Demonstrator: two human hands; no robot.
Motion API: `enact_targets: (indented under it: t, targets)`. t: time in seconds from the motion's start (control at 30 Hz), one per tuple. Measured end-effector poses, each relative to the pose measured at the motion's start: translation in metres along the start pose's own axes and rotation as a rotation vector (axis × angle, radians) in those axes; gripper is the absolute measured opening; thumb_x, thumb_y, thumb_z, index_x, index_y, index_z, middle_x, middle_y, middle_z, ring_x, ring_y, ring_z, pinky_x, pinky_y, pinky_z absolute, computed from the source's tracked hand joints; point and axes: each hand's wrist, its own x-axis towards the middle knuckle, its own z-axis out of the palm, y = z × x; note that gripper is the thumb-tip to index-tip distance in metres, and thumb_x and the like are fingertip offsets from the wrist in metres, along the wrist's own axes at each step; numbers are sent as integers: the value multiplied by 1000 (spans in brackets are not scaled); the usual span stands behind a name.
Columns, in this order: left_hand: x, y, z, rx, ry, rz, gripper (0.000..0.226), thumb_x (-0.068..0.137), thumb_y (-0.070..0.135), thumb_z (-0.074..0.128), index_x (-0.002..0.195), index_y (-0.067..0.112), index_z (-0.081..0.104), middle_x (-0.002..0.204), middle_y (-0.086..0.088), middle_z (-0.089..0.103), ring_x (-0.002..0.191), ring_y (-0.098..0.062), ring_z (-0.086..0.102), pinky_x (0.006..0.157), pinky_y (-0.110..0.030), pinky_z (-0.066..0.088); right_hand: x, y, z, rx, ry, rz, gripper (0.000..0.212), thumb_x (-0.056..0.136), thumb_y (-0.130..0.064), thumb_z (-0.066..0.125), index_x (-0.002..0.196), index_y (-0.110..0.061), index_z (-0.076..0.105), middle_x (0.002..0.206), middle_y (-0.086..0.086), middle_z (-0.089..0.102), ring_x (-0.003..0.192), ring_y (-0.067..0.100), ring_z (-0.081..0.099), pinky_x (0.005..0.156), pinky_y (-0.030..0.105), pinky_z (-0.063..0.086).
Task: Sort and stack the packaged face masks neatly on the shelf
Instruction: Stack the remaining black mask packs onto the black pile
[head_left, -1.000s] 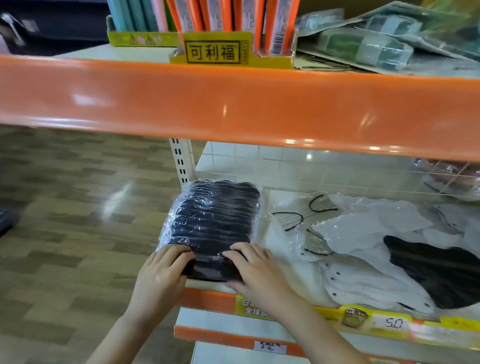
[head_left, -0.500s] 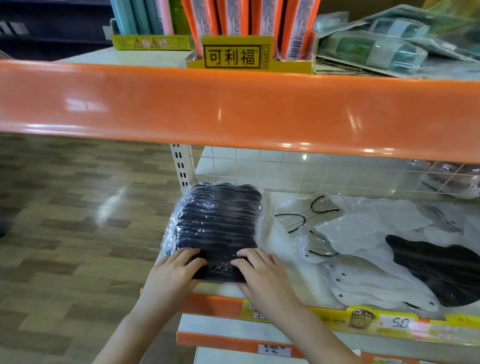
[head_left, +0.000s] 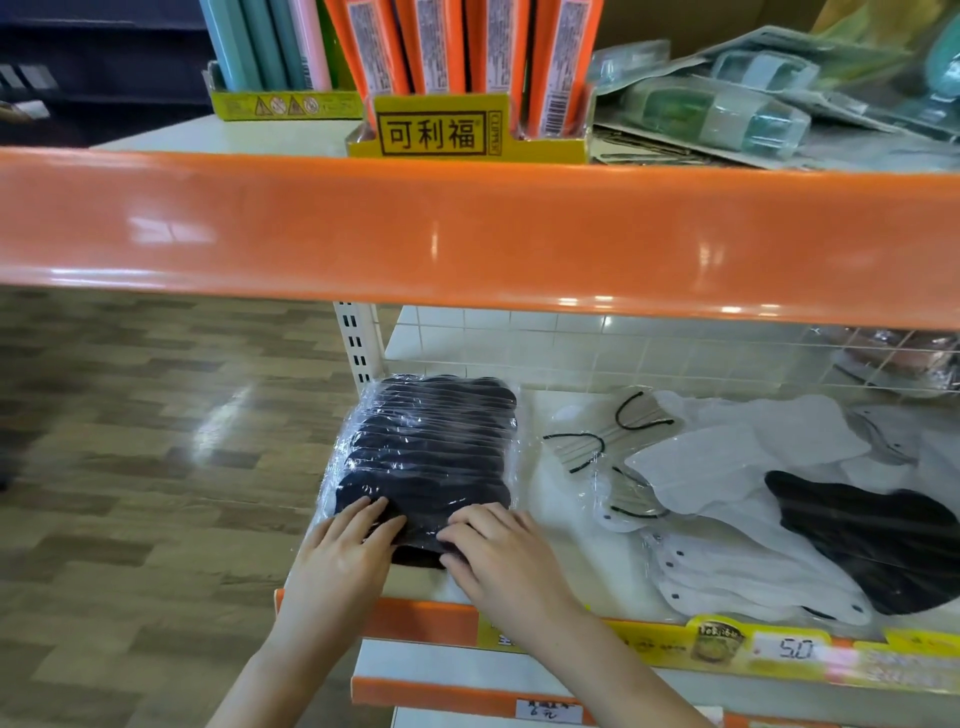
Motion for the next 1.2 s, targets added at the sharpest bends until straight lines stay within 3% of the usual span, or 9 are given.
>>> enact_targets:
  t: [0.1,0.17,0.4,0.53,0.63,1.2]
  targets:
    - [-4,4,-5,-30,-69,-23,65,101,52,21,96,17,76,110,-7,70,100,-22,67,84,-31,43,-3,-1,1,8,-44,19,30,82,-49,44,89,-35,69,98,-17,61,92,7,58,71,25,49]
    - [-5,7,-7,-46,-107,-54,68,100,57,20,97,18,76,112,-6,69,101,-22,67,81,-33,49,-5,-2,2,11,-70,29,31,81,-50,44,90,-36,69,100,-17,61,95,6,57,73,26,49]
    - [8,31,-8,-65,-23,-104,69,103,47,14,94,14,73,104,-5,70,96,-26,67,73,-38,54,-10,4,-8,67,-63,19,29,86,-42,43,97,-35,69,105,-16,62,97,5,59,77,23,51]
    - [24,59,-4,-63,32,-66,55,101,37,26,90,11,74,97,-4,71,86,-27,69,67,-37,54,-18,19,-23,64,-38,35,30,89,-38,40,99,-36,68,105,-17,61,98,2,56,77,22,49]
    - [38,83,0,-67,25,-72,37,88,28,41,86,11,74,93,-3,72,83,-26,70,64,-38,55,-25,37,-33,52,-11,72,30,88,-37,40,99,-34,68,104,-17,60,96,3,53,78,22,49]
    - [93,242,38,-222,-82,103,30,78,26,45,85,18,73,88,3,69,82,-21,67,65,-33,54,-110,170,-105,-99,146,296,27,84,-22,47,96,-19,71,99,-3,64,90,18,63,74,33,54]
